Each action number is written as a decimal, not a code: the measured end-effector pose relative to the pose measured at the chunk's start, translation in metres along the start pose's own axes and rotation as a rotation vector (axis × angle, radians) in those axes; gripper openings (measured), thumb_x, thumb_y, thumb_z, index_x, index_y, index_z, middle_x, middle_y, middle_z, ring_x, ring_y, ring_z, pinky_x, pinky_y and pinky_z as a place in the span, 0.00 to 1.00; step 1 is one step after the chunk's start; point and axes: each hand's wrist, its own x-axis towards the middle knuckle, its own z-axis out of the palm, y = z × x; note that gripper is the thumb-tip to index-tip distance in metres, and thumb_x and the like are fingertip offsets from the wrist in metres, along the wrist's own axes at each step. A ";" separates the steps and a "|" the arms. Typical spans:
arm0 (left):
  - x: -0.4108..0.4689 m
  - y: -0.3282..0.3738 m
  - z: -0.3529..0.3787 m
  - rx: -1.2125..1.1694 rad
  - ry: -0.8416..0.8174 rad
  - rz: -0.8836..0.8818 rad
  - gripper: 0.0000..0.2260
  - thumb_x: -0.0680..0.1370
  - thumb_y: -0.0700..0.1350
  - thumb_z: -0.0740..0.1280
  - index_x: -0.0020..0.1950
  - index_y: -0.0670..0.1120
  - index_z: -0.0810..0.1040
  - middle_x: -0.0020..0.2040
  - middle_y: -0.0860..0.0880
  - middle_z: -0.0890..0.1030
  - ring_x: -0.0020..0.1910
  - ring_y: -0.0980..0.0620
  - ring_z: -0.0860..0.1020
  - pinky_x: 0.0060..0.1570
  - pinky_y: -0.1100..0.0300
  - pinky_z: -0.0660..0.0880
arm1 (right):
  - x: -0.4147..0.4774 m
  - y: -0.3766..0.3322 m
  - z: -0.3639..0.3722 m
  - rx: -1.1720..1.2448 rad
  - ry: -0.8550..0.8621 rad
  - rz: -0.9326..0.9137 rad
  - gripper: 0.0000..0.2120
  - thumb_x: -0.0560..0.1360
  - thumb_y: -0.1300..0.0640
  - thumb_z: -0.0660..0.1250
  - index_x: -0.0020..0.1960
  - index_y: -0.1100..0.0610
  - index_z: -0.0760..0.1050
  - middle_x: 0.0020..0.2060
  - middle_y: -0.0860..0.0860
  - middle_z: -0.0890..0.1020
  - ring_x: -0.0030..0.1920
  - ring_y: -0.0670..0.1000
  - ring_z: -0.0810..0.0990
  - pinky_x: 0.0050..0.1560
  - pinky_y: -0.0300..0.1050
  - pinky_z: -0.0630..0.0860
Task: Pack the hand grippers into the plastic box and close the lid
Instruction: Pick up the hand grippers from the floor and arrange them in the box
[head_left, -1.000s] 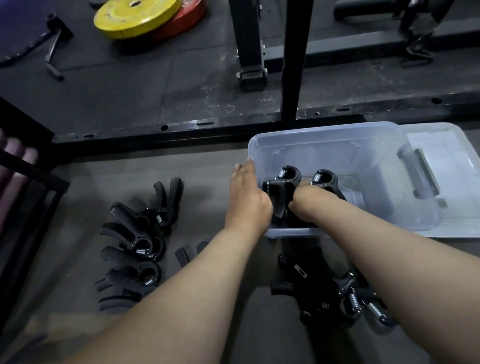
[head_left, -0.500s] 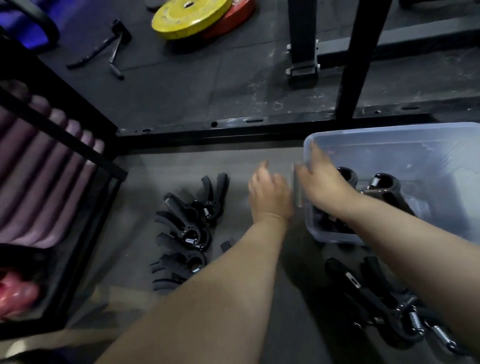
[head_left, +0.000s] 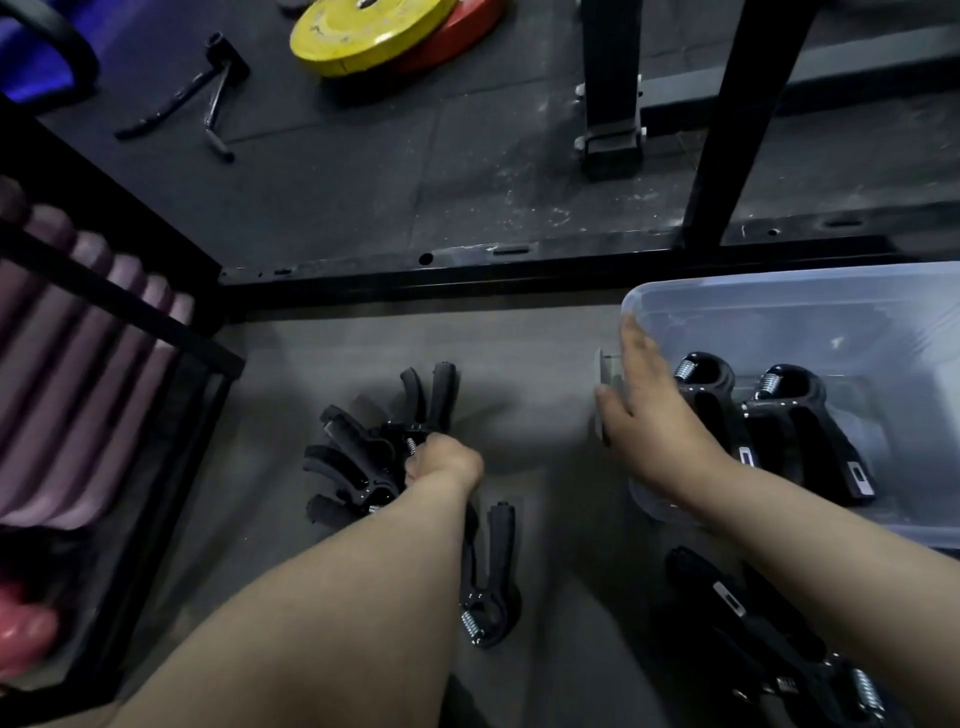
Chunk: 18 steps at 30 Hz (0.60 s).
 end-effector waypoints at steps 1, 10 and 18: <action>0.002 0.000 0.003 0.030 0.008 -0.005 0.22 0.75 0.46 0.63 0.69 0.44 0.70 0.70 0.42 0.71 0.69 0.40 0.68 0.70 0.52 0.65 | -0.001 -0.001 -0.001 0.009 -0.002 0.003 0.36 0.81 0.57 0.56 0.80 0.50 0.37 0.79 0.49 0.44 0.78 0.44 0.42 0.70 0.35 0.43; -0.005 -0.002 0.028 0.225 0.085 0.180 0.16 0.76 0.41 0.63 0.62 0.44 0.63 0.62 0.41 0.77 0.63 0.40 0.73 0.60 0.50 0.68 | -0.002 -0.003 0.000 -0.009 0.005 0.023 0.36 0.81 0.57 0.56 0.80 0.49 0.37 0.79 0.49 0.44 0.78 0.46 0.45 0.68 0.35 0.45; -0.023 0.016 0.017 0.084 0.501 0.316 0.15 0.73 0.45 0.63 0.58 0.42 0.72 0.55 0.41 0.80 0.57 0.40 0.73 0.56 0.47 0.63 | -0.001 -0.003 0.002 -0.023 0.024 0.031 0.35 0.80 0.57 0.56 0.80 0.50 0.38 0.79 0.49 0.45 0.78 0.47 0.46 0.67 0.35 0.47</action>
